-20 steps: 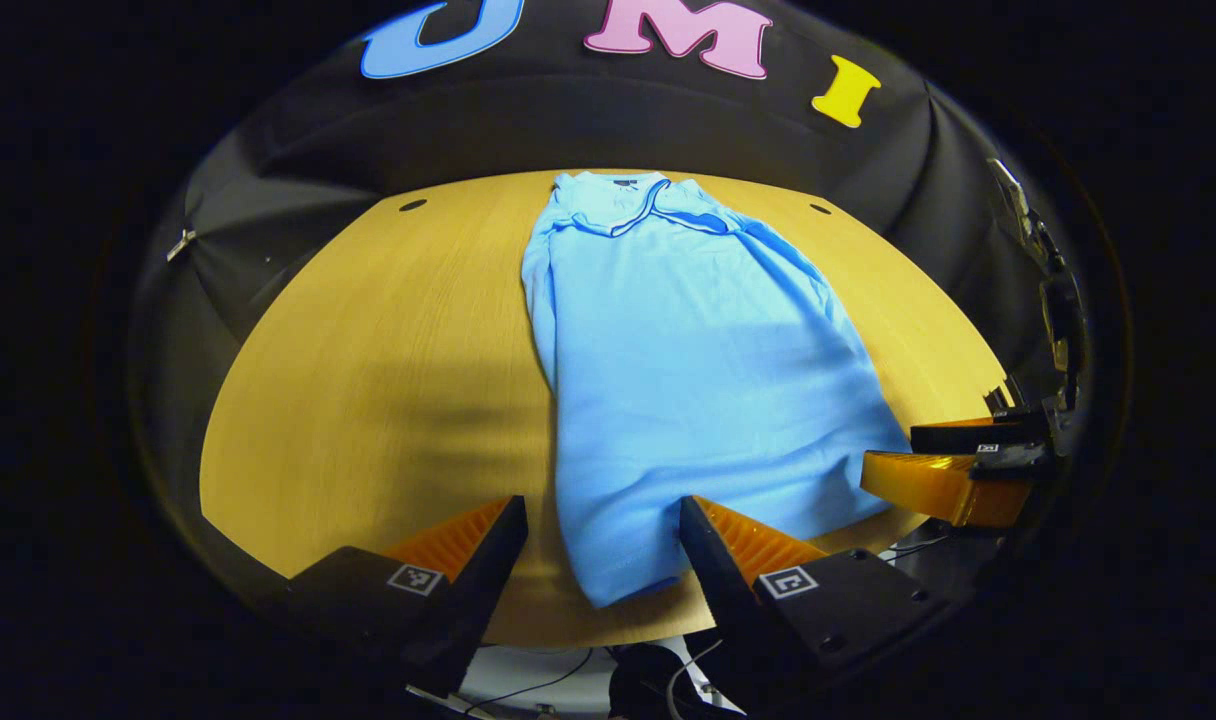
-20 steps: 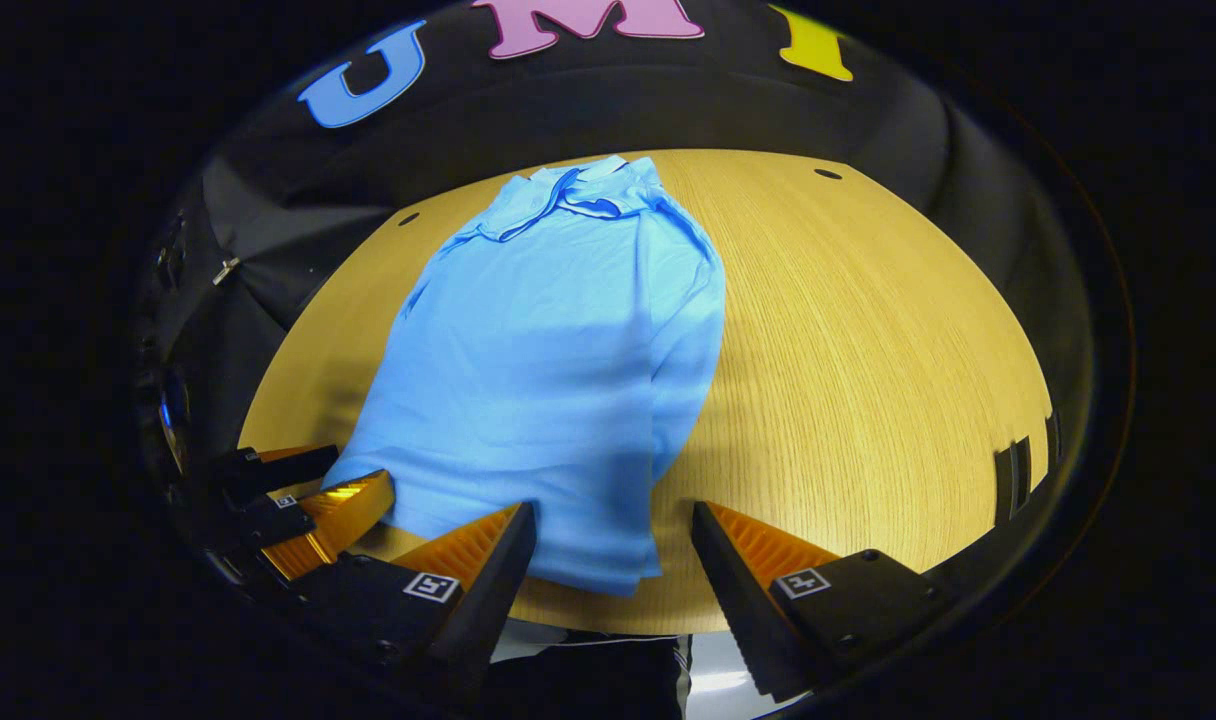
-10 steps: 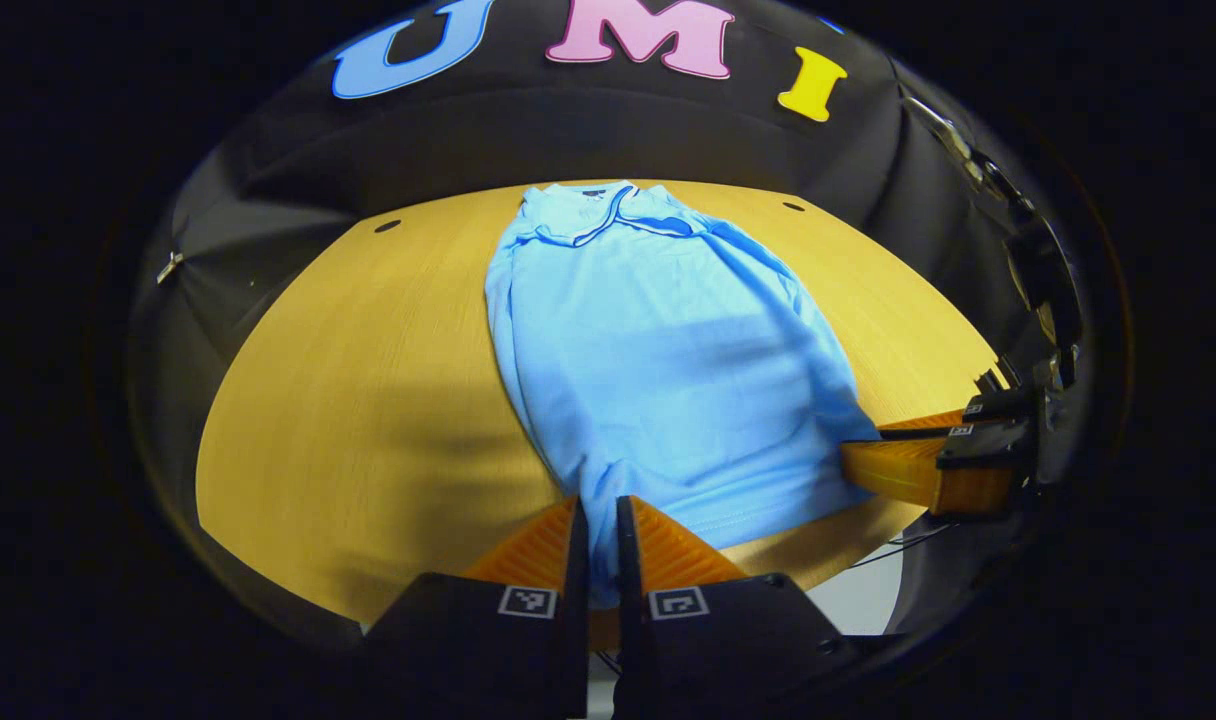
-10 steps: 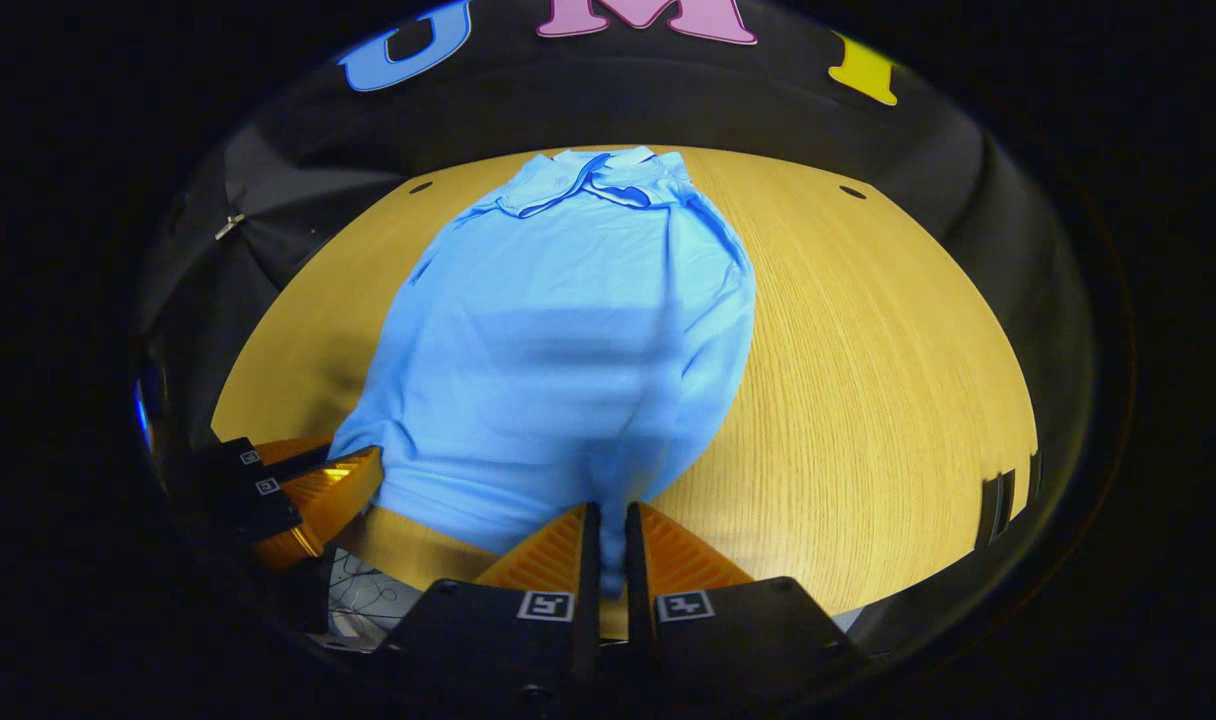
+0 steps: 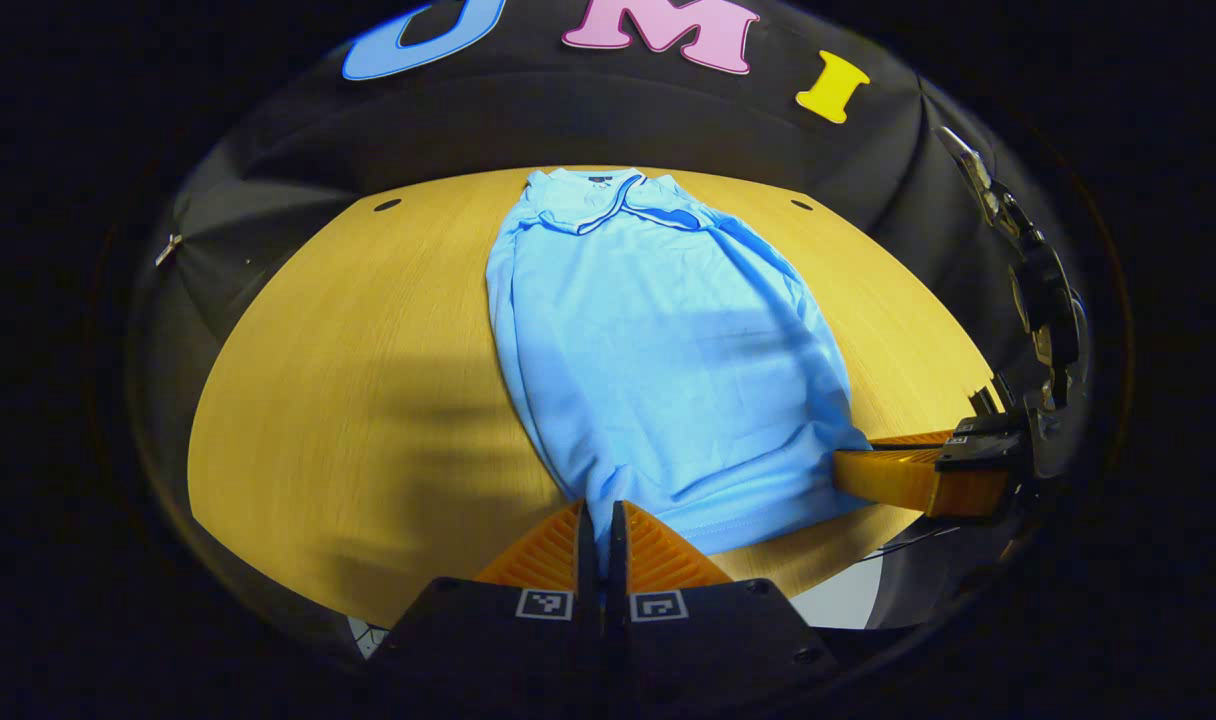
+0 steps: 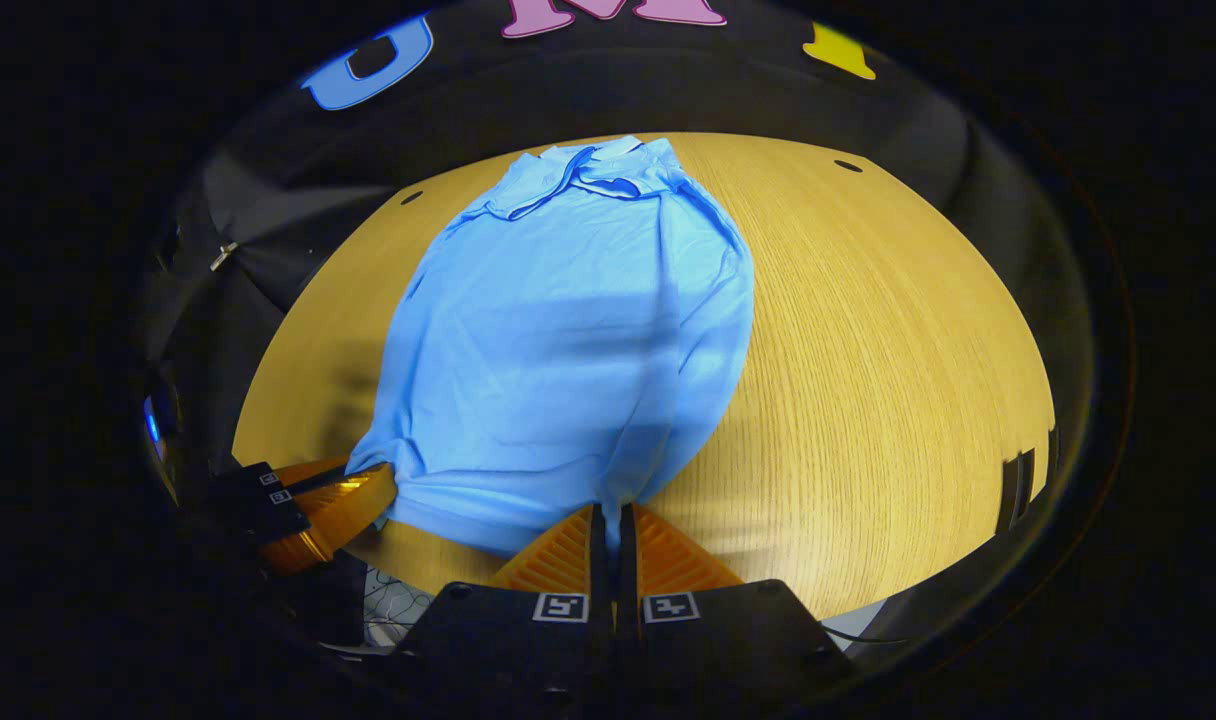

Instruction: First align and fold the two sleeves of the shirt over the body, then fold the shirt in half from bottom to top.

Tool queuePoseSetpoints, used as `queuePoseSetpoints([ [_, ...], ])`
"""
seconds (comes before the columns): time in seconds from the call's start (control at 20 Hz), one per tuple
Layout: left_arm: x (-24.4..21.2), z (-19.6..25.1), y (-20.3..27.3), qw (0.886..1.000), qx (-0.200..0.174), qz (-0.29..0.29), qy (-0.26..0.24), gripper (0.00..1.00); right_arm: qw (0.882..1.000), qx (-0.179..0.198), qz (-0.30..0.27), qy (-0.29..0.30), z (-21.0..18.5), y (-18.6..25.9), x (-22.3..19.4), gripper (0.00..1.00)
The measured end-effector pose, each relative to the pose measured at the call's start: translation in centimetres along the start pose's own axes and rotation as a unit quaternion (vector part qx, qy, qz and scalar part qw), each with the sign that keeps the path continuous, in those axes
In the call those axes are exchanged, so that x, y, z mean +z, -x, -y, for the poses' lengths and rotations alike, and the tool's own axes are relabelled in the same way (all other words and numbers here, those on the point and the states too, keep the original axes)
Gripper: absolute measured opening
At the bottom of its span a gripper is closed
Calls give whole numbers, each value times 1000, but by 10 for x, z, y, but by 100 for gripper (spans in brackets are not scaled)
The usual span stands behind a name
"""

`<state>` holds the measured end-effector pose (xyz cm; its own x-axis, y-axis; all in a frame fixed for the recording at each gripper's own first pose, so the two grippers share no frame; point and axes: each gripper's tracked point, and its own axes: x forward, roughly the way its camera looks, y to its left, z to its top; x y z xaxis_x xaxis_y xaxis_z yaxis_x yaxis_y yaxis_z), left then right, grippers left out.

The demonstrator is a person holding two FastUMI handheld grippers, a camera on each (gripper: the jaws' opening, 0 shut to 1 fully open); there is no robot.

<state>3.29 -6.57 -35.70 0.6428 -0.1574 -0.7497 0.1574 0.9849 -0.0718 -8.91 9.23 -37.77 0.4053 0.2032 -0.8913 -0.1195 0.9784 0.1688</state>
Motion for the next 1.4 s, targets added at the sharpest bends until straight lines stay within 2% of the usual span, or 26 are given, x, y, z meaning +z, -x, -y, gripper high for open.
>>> queuePoseSetpoints([
  [0.2, 4, 1, 2, 1000, -2, -15, -6, 6, 1000, 14, -6, 3, -2, 3, 9, 5],
  [0.45, 29, -4, 17, 1000, -6, -6, 23, 6, 999, 44, 20, -7, -8, 18, 54, 5],
  [0.75, 99, -11, 36, 999, 7, 39, 29, 7, 996, 75, 48, 10, -14, 28, 112, 5],
  [1.0, 166, -14, 45, 996, 16, 86, 5, 6, 992, 95, 76, 20, -13, 36, 165, 5],
  [1.4, 270, -19, 35, 991, 17, 136, -7, 6, 985, 113, 124, 30, -10, 28, 268, 5],
])
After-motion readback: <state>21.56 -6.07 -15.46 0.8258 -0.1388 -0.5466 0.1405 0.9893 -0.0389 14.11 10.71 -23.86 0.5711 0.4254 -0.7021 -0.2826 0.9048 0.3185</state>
